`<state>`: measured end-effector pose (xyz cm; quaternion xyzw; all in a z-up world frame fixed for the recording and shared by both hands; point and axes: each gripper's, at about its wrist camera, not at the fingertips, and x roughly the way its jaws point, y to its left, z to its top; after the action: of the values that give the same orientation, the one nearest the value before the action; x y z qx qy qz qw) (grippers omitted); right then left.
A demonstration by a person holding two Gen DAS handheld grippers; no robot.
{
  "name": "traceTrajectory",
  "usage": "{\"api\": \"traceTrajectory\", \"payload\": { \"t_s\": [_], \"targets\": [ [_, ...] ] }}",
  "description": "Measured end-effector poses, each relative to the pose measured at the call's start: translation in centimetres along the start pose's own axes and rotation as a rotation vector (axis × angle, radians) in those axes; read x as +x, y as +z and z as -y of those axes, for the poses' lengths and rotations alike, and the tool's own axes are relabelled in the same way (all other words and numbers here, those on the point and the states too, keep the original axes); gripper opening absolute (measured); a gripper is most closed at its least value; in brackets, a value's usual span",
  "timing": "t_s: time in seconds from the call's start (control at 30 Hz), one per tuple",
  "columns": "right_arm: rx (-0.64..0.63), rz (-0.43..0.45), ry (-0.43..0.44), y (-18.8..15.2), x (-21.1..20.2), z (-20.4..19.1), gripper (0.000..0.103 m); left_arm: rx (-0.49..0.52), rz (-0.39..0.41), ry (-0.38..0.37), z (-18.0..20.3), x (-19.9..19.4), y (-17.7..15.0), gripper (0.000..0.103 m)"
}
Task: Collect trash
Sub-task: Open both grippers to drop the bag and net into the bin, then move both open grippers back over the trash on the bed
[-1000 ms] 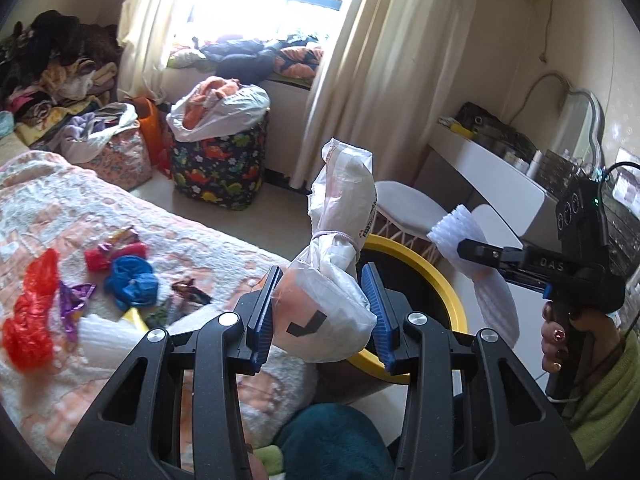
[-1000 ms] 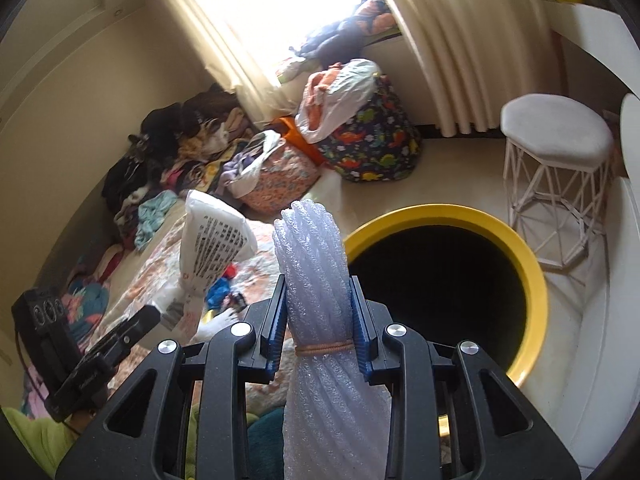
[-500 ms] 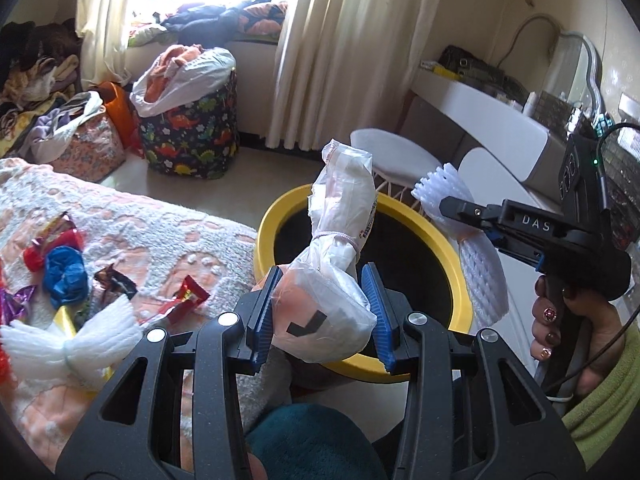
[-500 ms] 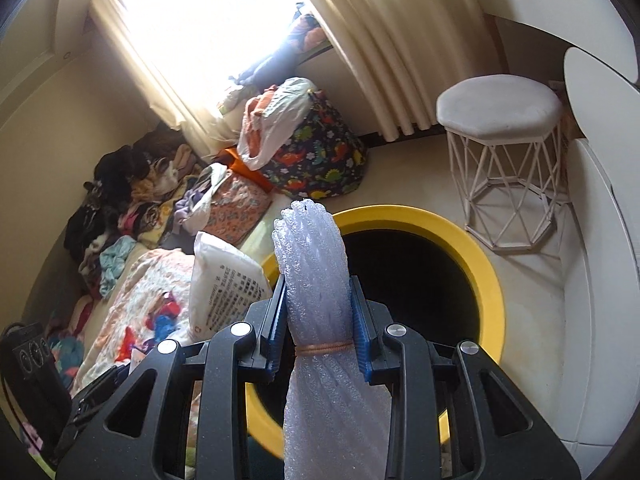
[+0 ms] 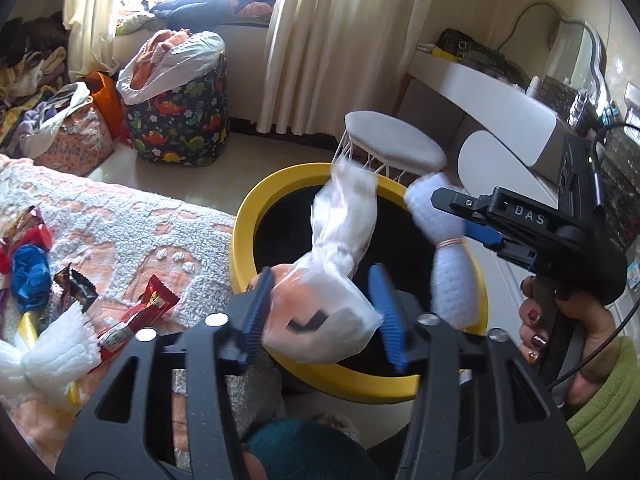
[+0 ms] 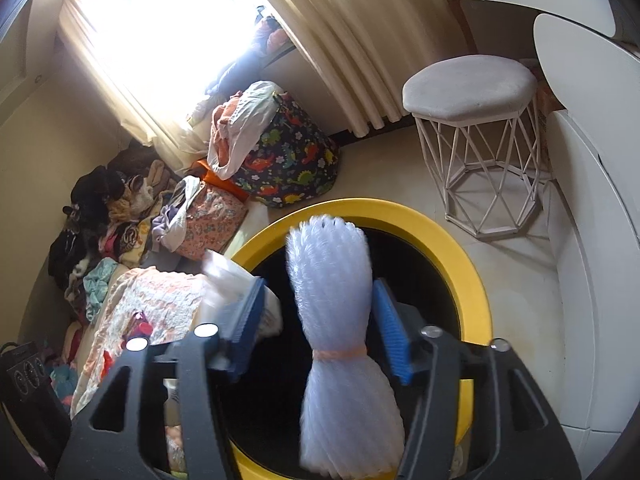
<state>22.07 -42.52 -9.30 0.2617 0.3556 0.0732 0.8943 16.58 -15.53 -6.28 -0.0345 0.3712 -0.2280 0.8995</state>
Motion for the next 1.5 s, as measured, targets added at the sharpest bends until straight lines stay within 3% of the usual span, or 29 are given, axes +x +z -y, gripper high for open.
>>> {"api": "traceTrajectory", "payload": {
  "t_s": [0.03,0.07,0.73,1.5],
  "targets": [
    [0.005,0.008,0.0,0.0,-0.1,0.1,0.066,-0.004,0.007,0.005,-0.1,-0.1,0.0,0.069],
    [0.009,0.014,0.001,0.0,-0.2,0.1,0.068,-0.007,0.016,0.006,-0.2,-0.2,0.0,0.071],
    [-0.014,0.04,0.001,0.5,-1.1,-0.3,0.077,-0.111,0.124,0.02,-3.8,-4.1,0.5,0.072],
    [-0.198,0.011,0.1,-1.0,-1.3,-7.3,0.079,-0.19,0.219,0.138,-8.6,-9.7,-0.5,0.077]
  ]
}}
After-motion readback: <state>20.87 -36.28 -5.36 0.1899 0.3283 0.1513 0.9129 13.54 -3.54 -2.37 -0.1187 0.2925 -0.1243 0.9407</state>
